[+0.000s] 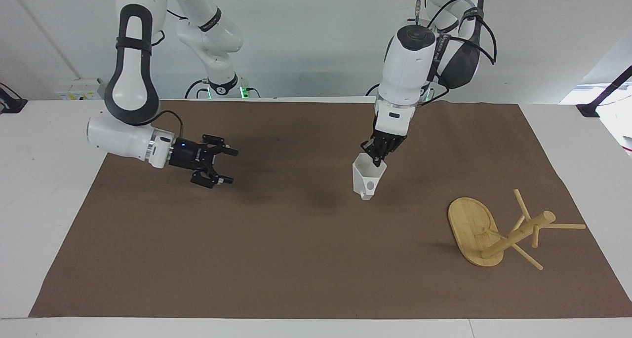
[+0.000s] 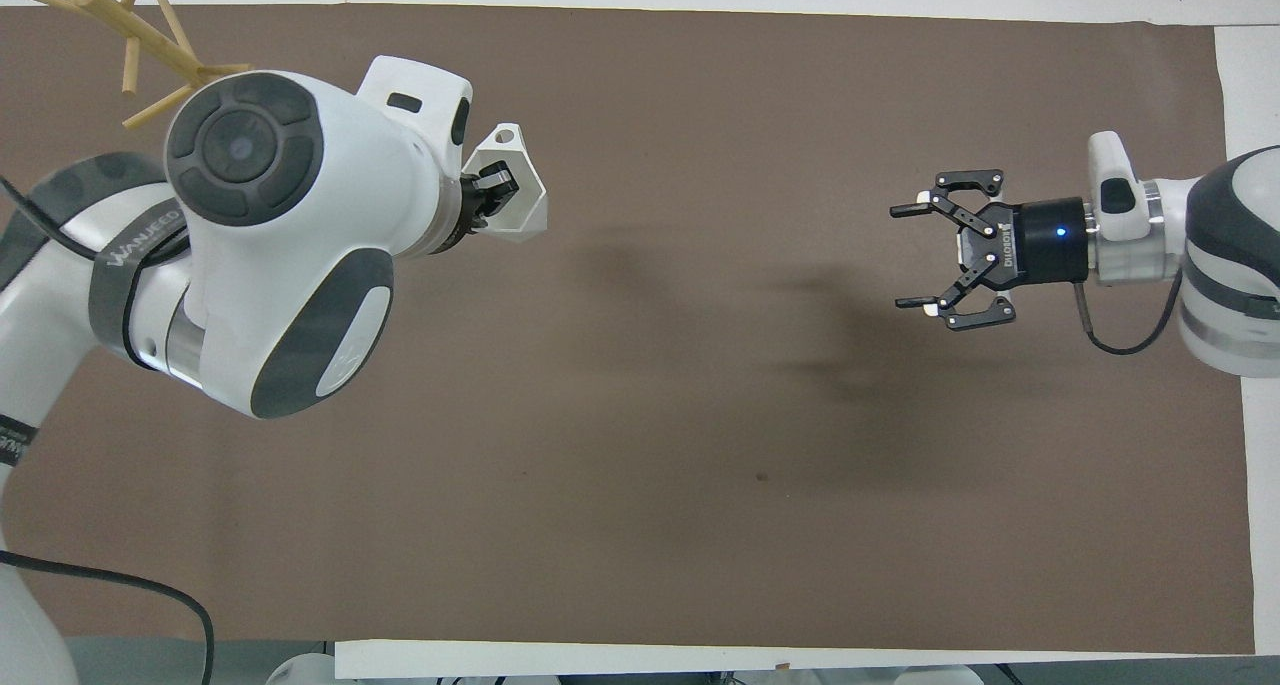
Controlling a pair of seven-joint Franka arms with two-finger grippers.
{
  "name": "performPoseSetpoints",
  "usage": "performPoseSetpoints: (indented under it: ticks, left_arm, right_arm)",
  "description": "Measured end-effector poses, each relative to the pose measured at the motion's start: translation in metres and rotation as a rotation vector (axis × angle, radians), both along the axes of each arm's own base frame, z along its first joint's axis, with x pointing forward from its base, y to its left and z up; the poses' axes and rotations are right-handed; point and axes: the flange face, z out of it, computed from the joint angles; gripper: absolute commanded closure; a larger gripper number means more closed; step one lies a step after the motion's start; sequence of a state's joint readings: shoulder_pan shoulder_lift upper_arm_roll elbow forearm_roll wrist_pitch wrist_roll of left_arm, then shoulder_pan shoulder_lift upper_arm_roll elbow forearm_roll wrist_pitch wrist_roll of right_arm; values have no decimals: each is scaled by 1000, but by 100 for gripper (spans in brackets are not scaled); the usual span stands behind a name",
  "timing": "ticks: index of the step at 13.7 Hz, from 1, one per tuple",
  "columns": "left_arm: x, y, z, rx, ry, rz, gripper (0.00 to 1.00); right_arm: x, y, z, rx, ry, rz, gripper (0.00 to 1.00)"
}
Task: Hang cup on rack
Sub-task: 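Carry the cup toward the rack while the right gripper withdraws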
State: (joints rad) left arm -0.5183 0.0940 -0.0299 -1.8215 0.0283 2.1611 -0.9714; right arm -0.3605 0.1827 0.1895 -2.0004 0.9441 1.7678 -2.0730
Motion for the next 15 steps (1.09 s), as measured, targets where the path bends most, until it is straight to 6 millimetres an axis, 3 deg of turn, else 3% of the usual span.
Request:
performPoseSetpoints:
  ticks: [3,6,9,12,15]
  left_arm:
    - [-8,46,-18,-69,-138,35,100]
    - [-15,93,-49,-122,-279,66,100]
    - [-19,113,-68,-134,-376,34,100]
    - [-11,134,-91,-108,-399,18,100]
    - [-2,147,-94,-119,-429,48,100]
  right_arm:
    - [8,-33,22,-174,113,-62,1]
    - [25,-30,61,-450,179,-90,1]
    - [38,-15,93,-691,237,-203,1]
    - [47,-15,121,-860,242,-333,1]
    - [42,-17,165,-917,282,-494,1]
